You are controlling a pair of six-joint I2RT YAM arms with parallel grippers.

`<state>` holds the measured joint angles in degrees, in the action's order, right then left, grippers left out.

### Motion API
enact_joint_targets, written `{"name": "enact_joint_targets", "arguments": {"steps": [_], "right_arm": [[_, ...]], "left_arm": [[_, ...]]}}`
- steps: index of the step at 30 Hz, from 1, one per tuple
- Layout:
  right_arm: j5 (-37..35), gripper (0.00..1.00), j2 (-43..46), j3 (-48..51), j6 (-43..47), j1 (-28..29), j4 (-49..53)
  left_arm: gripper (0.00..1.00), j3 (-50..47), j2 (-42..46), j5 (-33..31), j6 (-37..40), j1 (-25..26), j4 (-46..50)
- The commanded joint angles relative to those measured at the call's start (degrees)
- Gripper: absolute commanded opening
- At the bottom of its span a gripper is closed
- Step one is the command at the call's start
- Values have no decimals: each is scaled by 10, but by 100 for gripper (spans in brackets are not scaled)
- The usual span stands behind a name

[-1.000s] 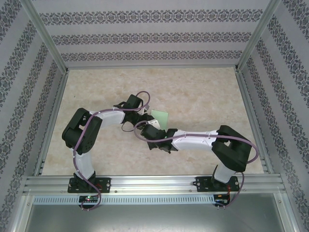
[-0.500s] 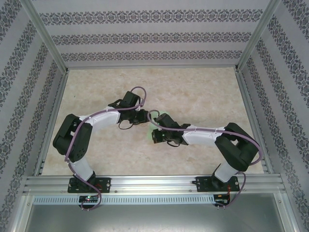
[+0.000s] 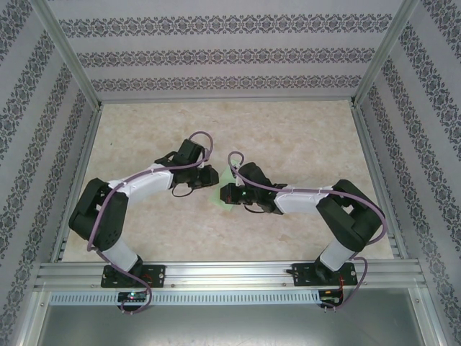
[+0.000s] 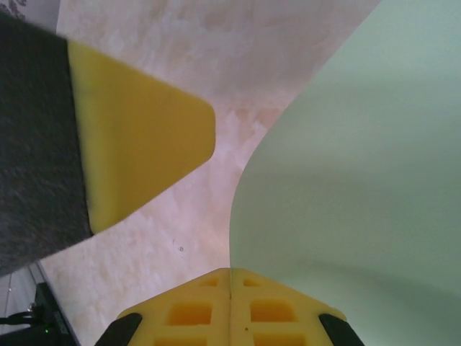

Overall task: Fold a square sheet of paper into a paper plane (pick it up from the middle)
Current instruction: Fold the triangle a second time at the center of the table.

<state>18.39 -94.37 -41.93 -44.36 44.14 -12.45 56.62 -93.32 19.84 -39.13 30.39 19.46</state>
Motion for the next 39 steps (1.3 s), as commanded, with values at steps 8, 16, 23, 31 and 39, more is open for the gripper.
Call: {"name": "enact_joint_targets", "arguments": {"steps": [8,16,23,31,39], "right_arm": [[-12,0,4,-10,-15,8,25],[-6,0,-18,-11,-21,3,14],[-24,0,-18,-2,-32,2,7],[-27,0,-19,-3,-33,2,5],[-35,0,-14,-10,-20,-5,43]], "left_arm": [[18,-32,39,-35,-19,-5,1],[12,-34,-5,15,-34,16,-31],[6,-45,-19,-17,-50,20,-31],[6,-45,-63,31,-59,29,-75],[6,-41,-84,4,-33,28,-46]]}}
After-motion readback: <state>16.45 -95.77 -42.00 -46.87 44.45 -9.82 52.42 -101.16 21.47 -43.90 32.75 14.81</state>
